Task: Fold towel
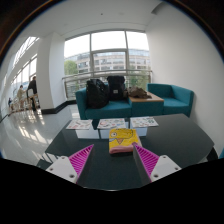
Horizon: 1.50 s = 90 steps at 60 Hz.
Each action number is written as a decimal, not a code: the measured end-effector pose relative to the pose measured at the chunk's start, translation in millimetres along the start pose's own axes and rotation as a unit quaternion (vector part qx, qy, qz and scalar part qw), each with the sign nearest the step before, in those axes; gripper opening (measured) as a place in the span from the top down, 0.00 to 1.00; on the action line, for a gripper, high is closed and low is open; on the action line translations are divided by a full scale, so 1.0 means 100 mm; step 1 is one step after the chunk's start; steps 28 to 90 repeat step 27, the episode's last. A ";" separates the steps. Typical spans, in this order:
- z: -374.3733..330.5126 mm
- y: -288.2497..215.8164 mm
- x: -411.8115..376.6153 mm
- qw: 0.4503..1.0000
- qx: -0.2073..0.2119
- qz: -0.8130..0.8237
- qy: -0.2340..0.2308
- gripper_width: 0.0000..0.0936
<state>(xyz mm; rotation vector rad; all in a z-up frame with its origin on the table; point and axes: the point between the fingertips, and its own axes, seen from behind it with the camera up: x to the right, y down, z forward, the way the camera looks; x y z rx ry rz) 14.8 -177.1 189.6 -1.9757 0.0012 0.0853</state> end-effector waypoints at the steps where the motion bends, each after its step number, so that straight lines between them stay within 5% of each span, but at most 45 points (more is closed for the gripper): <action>1: -0.04 -0.02 -0.02 1.000 0.002 -0.001 -0.002 0.17; 16: -0.34 -0.27 -0.19 0.999 0.032 -0.015 -0.009 0.17; 90: -0.33 -0.20 -0.26 0.999 0.026 -0.025 -0.009 0.17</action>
